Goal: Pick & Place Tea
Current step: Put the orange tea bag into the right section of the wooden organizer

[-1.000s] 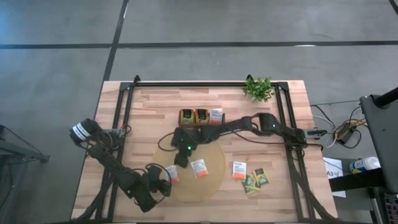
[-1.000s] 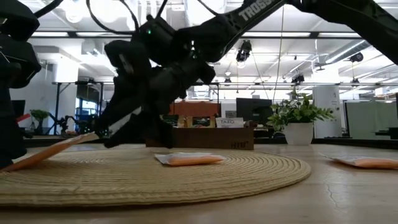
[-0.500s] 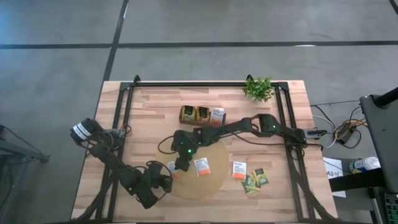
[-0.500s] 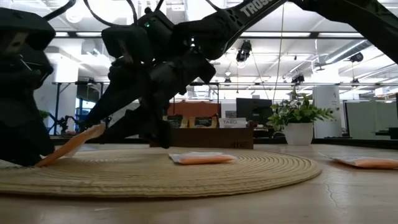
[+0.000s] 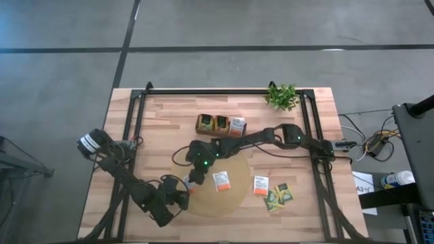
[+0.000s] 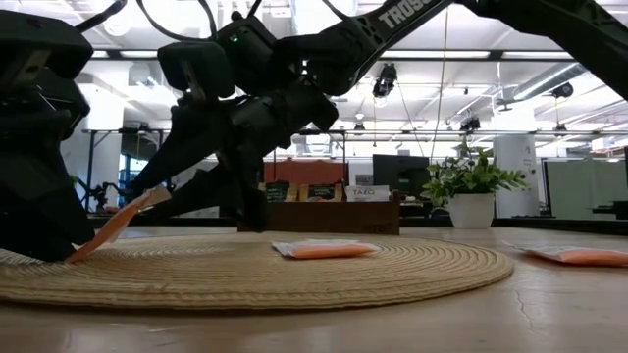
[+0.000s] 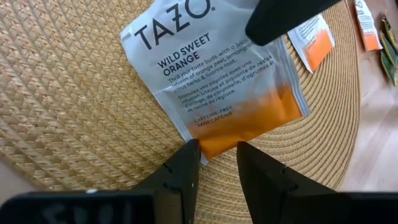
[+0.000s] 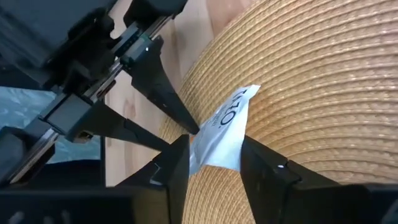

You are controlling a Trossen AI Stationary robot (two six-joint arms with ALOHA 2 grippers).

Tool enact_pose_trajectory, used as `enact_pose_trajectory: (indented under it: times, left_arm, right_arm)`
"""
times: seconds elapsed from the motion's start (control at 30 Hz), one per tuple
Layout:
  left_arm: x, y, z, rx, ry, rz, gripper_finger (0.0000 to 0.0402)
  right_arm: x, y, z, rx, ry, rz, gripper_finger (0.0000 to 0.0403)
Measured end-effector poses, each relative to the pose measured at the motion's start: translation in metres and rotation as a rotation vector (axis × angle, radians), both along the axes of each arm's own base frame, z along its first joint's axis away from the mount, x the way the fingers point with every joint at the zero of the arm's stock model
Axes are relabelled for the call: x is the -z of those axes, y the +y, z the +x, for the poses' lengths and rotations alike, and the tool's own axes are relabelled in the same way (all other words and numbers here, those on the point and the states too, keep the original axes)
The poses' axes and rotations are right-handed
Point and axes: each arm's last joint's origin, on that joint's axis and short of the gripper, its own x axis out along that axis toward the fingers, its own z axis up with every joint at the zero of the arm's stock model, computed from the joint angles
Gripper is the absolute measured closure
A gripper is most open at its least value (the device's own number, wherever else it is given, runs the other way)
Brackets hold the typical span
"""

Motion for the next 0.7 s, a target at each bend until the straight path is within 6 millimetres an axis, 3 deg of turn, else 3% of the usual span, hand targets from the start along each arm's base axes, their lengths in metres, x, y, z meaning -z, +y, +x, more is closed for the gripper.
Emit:
enact_pose_trajectory:
  times: [0.43, 0.7]
  left_arm:
    - [-0.004, -0.001, 0.003, -0.024, -0.039, 0.021, 0.0289]
    - [-0.031, -0.011, 0.012, -0.05, -0.152, 0.023, 0.0289]
  right_arm:
    - [0.001, 0.002, 0.0, 0.004, -0.015, -0.034, 0.0385]
    - [-0.012, -0.003, -0.001, -0.002, -0.072, -0.149, 0.0394]
